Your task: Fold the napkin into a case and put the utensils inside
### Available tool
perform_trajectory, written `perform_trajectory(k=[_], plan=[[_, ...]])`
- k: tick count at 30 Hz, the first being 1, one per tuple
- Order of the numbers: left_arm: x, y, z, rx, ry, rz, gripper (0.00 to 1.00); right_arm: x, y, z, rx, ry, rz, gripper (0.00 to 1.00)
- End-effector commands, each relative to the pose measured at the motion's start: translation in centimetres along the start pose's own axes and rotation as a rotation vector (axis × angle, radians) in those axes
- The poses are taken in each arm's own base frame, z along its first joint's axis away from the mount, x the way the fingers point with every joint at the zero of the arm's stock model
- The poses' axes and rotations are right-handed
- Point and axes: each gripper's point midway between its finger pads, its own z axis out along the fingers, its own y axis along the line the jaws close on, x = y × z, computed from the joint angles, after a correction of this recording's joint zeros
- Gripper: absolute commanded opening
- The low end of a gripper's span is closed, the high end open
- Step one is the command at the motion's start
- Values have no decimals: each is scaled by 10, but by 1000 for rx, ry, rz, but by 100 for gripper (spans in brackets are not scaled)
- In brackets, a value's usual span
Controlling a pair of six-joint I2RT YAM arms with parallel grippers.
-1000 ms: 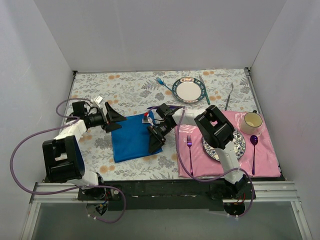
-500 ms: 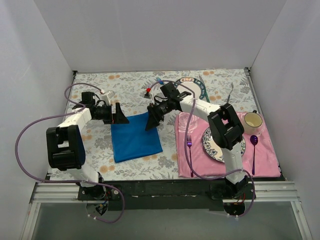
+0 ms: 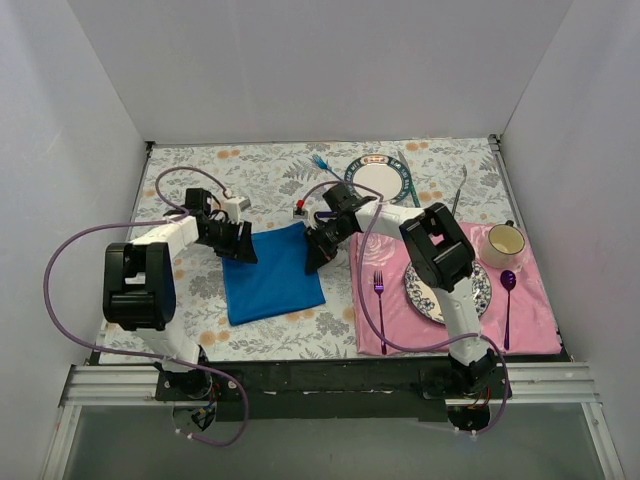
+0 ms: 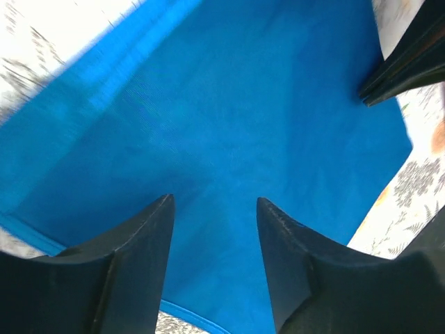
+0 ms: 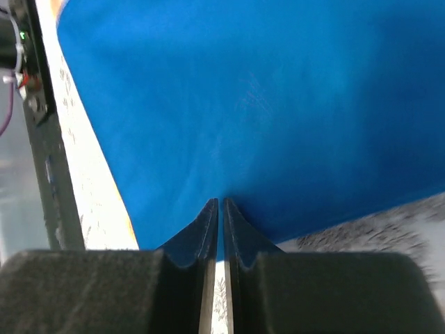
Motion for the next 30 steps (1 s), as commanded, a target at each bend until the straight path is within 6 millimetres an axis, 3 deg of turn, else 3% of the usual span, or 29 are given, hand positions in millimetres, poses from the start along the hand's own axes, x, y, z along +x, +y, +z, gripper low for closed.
perform_trajectory(k=[1, 5, 8, 9, 10, 12, 14, 17, 18, 20, 25, 30], plan=[[24, -9, 2, -15, 68, 50, 47, 34, 12, 2, -29, 66, 32, 14], [41, -18, 1, -15, 109, 73, 41, 53, 37, 5, -77, 101, 35, 15], [45, -24, -5, -7, 125, 88, 38, 47, 57, -1, -103, 81, -4, 18], [46, -29, -10, 10, 136, 88, 37, 37, 59, -7, -87, 58, -32, 24], [35, -36, -14, 37, 107, 110, 37, 30, 59, -11, -79, 44, -34, 29], [22, -47, -24, 76, 72, 108, 37, 0, 54, -30, -57, -20, -45, 38], [-5, -59, -36, 113, -7, 133, 40, -28, 46, -52, -22, -75, -49, 47], [-39, -52, -46, 113, -88, 184, 45, -57, 21, -82, 81, -150, -33, 59], [-48, -46, -45, 100, -105, 205, 47, -61, 8, -88, 133, -164, -22, 67], [-65, -31, -41, 72, -121, 256, 56, -66, -11, -97, 196, -189, 3, 74], [-94, -2, -29, 25, -143, 369, 67, -71, -38, -89, 225, -191, 56, 89], [-94, 21, -10, 6, -103, 410, 69, -63, -47, -73, 173, -180, 114, 89]])
